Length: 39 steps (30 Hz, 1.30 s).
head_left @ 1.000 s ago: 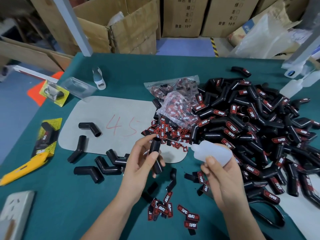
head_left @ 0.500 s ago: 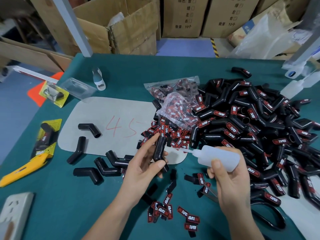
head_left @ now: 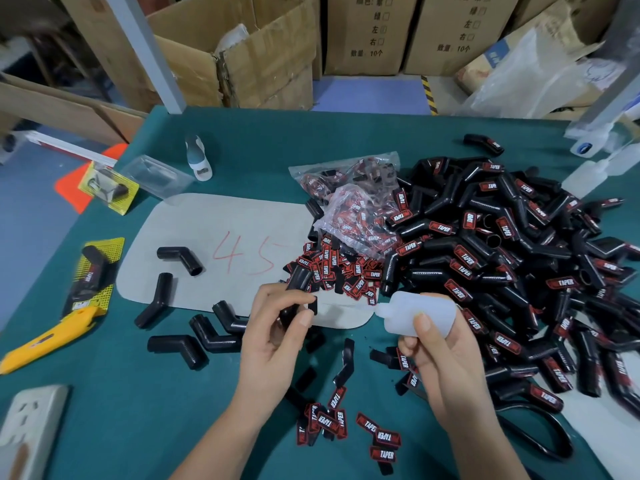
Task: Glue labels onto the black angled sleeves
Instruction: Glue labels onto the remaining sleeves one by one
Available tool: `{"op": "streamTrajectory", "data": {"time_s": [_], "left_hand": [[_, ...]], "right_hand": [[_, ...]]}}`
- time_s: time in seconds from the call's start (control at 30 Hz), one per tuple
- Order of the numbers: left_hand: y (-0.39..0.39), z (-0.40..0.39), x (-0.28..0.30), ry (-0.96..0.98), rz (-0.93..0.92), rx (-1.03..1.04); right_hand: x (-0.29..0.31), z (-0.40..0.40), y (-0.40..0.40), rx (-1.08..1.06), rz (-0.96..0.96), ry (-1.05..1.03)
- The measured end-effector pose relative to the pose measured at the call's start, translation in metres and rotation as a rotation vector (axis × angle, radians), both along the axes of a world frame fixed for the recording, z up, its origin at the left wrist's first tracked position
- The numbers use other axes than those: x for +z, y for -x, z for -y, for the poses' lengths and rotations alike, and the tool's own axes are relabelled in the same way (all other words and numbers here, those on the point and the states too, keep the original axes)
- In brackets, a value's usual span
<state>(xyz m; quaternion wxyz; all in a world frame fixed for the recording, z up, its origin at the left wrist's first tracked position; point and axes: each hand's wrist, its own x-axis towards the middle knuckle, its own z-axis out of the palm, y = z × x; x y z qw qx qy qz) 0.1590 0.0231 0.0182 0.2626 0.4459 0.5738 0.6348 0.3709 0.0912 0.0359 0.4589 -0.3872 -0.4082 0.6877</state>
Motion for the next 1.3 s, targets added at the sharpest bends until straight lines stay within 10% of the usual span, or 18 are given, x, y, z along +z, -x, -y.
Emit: {"op": "streamTrajectory", "data": {"time_s": [0.5, 0.8, 1.13, 1.3], "left_hand": [[0.007, 0.002, 0.008, -0.115, -0.422, 0.137], [-0.013, 0.000, 0.001, 0.125, -0.088, -0.167], [-0.048, 0.010, 0.000, 0.317, 0.226, -0.446], [-0.049, 0.009, -0.001, 0.386, 0.220, -0.494]], "right_hand": [[-0.007, 0.000, 0.004, 0.089, 0.032, 0.029], [-0.006, 0.008, 0.018, 0.147, 0.060, -0.034], [-0.007, 0.059, -0.004, 0.043, 0.577, -0.274], [-0.010, 0.080, -0.097, -0.040, 1.346, -0.750]]}}
